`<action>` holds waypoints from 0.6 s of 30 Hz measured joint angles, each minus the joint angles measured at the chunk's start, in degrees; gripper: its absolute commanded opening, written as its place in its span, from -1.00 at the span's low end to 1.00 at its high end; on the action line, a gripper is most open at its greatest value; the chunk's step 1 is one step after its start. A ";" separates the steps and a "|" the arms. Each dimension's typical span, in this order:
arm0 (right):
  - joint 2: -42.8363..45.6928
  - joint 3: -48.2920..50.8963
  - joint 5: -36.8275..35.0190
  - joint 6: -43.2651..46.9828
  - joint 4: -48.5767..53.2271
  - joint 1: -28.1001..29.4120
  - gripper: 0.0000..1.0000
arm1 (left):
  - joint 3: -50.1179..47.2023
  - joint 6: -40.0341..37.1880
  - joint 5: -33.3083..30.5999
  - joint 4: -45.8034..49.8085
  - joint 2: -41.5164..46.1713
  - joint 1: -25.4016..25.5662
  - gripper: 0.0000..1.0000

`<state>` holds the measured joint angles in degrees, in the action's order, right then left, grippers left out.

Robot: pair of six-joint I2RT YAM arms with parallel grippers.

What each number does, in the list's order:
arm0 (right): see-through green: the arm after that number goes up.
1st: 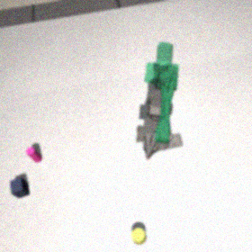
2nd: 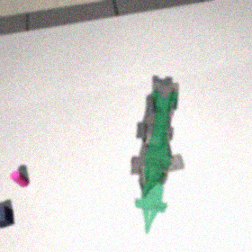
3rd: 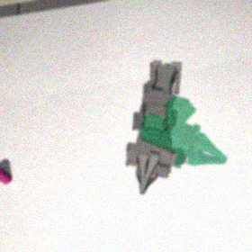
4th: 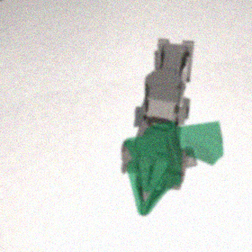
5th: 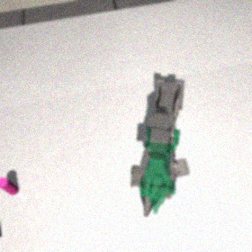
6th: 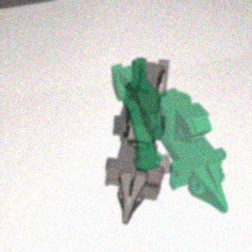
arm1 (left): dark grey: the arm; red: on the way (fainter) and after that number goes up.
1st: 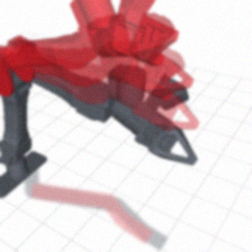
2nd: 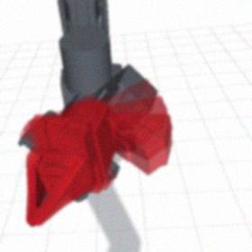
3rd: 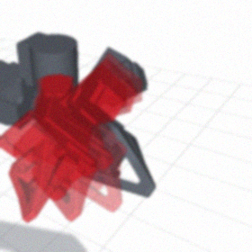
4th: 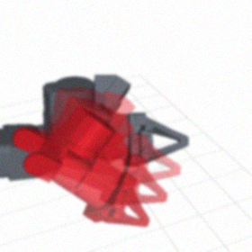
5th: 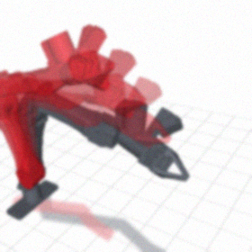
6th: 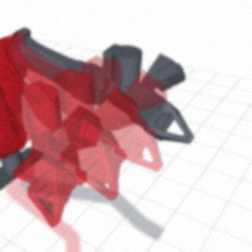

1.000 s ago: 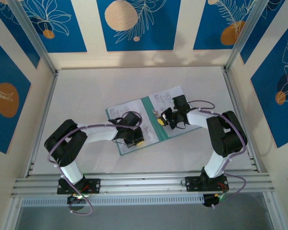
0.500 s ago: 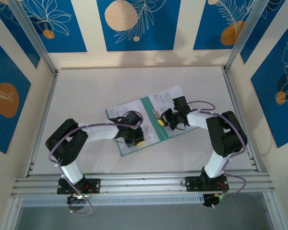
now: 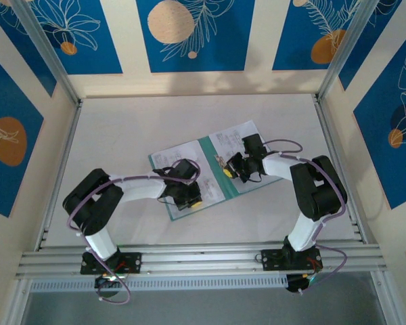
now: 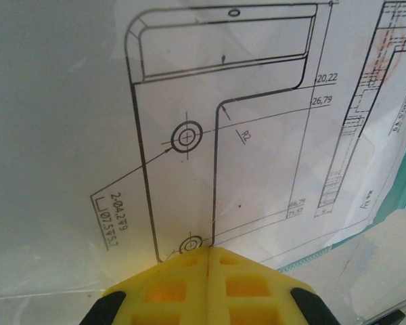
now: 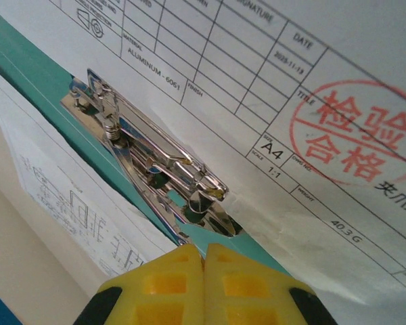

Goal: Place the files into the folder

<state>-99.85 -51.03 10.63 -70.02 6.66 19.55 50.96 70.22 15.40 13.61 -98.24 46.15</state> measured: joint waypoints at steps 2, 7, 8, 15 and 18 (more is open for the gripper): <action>-0.33 -0.59 -0.17 0.50 0.87 0.04 -1.00 | -0.09 0.02 0.00 -0.13 0.04 0.00 -1.00; -1.38 -2.62 -0.96 1.01 3.10 0.63 -1.00 | -0.22 0.02 -0.26 -0.17 0.20 0.00 -1.00; -1.60 -3.04 -1.29 1.03 3.43 0.85 -1.00 | -0.24 0.02 -0.39 -0.17 0.24 0.00 -1.00; -2.08 -4.72 -2.99 1.51 5.66 1.55 -1.00 | -0.26 0.02 -0.46 -0.13 0.28 0.00 -1.00; -2.38 -5.25 -3.10 1.88 6.47 1.55 -1.00 | -0.31 0.02 -0.44 -0.15 0.31 0.00 -1.00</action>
<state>-102.24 -56.27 7.53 -68.14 13.13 21.10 50.65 70.24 14.96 13.45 -97.93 46.15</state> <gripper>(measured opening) 0.064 0.041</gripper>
